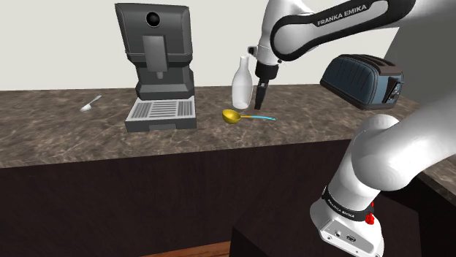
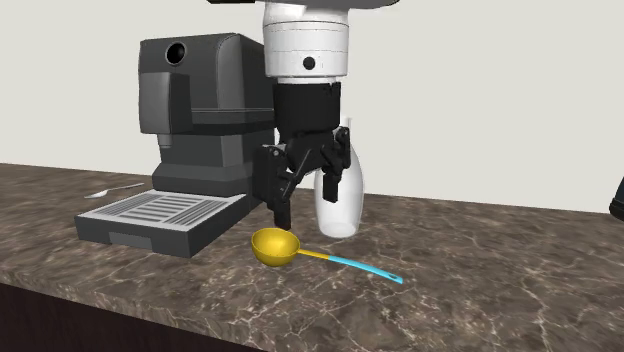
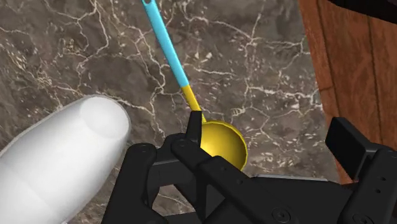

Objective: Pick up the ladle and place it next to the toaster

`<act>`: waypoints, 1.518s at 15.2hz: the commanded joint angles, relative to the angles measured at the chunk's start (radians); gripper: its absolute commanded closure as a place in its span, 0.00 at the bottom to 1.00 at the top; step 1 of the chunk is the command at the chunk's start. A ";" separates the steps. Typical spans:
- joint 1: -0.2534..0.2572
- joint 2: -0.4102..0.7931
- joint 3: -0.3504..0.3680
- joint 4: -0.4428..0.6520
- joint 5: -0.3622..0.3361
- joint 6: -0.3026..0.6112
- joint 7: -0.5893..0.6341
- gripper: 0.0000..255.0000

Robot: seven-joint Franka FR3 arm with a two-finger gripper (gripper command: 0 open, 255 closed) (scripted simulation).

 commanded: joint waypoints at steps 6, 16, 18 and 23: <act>0.066 0.230 -0.149 -0.003 -0.041 0.306 -0.354 0.00; 0.115 0.433 -0.219 0.003 0.018 0.521 -0.510 0.00; 0.115 0.433 -0.219 0.003 0.018 0.521 -0.510 0.00; 0.115 0.433 -0.219 0.003 0.018 0.521 -0.510 0.00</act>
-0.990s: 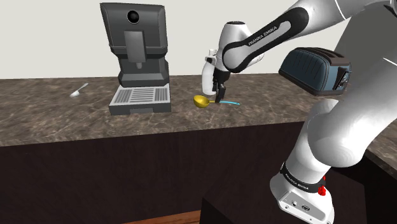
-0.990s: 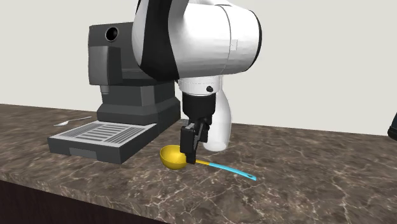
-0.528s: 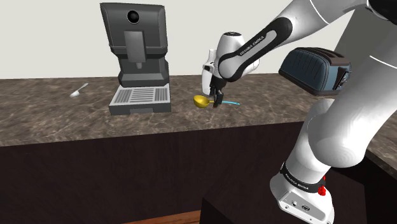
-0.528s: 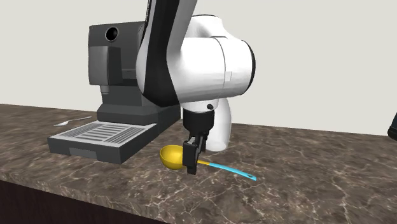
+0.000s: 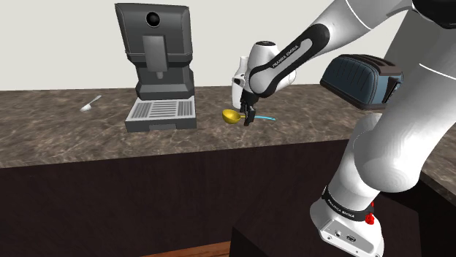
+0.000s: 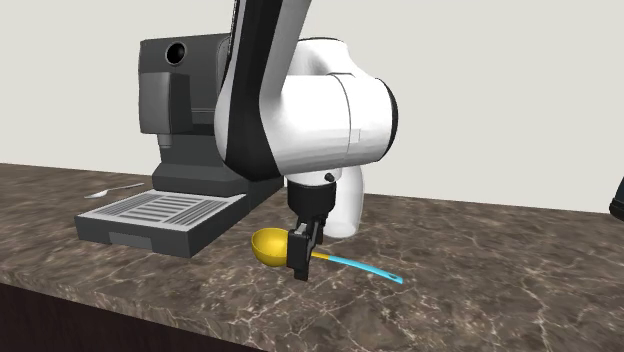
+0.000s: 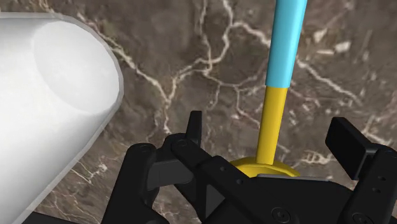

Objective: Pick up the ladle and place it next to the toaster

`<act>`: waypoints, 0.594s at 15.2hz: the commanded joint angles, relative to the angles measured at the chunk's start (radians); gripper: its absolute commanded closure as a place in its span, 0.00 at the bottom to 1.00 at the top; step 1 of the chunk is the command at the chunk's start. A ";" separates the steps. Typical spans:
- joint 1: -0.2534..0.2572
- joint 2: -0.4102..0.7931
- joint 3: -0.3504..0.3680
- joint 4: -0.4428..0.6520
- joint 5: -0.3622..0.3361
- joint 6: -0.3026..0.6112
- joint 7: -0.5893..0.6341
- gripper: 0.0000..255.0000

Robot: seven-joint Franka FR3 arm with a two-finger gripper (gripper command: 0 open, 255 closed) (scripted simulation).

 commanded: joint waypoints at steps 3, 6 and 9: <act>0.000 0.000 0.000 0.000 0.000 0.000 0.000 1.00; 0.000 0.000 0.000 0.000 0.000 0.001 0.000 1.00; 0.000 -0.001 0.001 -0.001 -0.001 0.000 0.002 1.00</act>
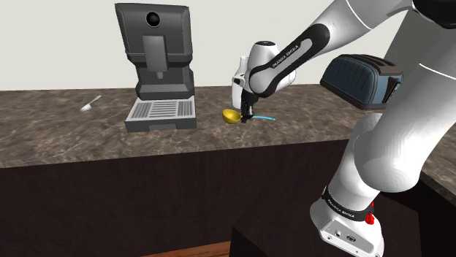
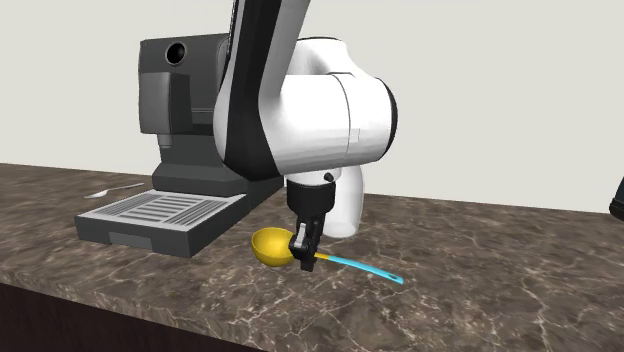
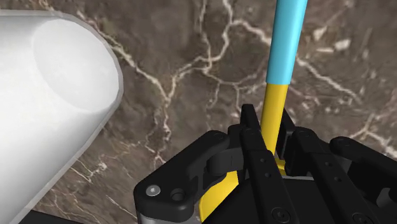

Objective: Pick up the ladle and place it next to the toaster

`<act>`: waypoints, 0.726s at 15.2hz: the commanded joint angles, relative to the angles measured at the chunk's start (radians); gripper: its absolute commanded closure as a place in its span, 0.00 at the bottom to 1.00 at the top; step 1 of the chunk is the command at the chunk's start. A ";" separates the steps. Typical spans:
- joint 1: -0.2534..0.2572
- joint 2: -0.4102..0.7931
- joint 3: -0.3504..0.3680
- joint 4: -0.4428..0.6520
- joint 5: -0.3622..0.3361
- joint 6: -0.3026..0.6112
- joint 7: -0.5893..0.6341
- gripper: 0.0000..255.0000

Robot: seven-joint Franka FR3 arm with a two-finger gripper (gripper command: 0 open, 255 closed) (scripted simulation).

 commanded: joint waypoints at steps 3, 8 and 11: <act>-0.003 -0.011 0.001 0.005 -0.004 -0.016 0.002 1.00; -0.009 -0.067 0.012 0.030 -0.021 -0.097 0.014 1.00; -0.011 -0.097 0.019 0.049 -0.027 -0.144 0.018 1.00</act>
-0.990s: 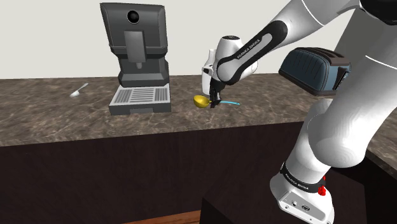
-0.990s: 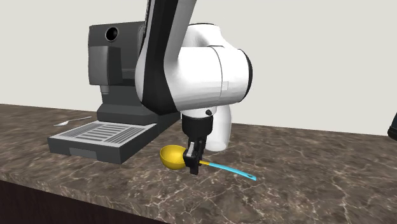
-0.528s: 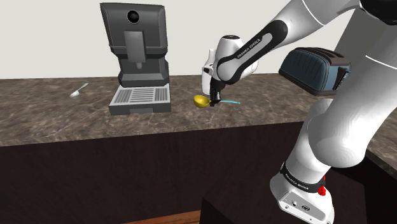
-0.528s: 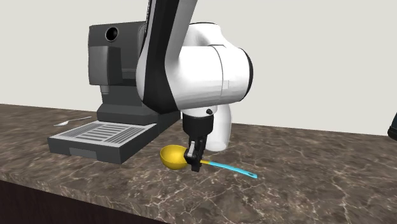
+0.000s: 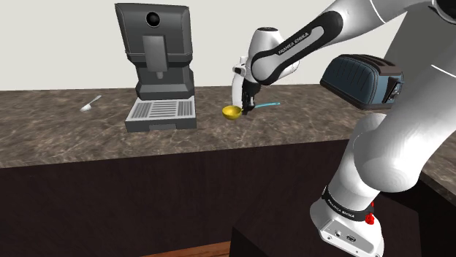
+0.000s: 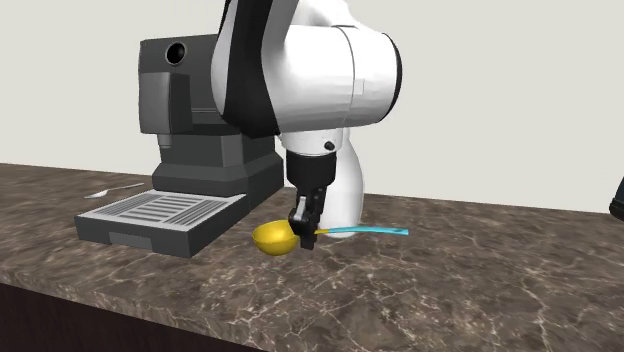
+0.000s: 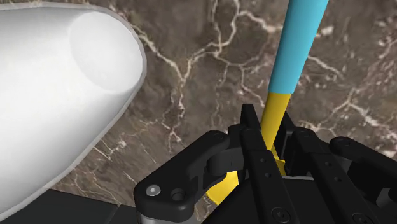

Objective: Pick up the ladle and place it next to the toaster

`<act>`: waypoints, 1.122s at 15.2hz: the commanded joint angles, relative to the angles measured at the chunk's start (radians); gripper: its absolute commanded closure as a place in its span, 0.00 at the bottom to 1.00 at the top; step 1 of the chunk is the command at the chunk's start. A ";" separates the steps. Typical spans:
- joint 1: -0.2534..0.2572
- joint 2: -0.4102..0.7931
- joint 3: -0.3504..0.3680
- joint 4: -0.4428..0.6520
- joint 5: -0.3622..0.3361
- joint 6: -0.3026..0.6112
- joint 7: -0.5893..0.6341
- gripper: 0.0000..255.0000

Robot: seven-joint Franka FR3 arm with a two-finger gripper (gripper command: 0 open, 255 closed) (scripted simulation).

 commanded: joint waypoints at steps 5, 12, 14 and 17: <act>-0.004 -0.054 0.012 0.040 -0.008 -0.093 0.005 1.00; -0.005 -0.103 0.027 0.097 -0.010 -0.199 0.008 1.00; -0.005 -0.114 0.031 0.115 -0.009 -0.228 0.008 1.00; -0.005 -0.129 0.037 0.144 -0.008 -0.272 0.008 1.00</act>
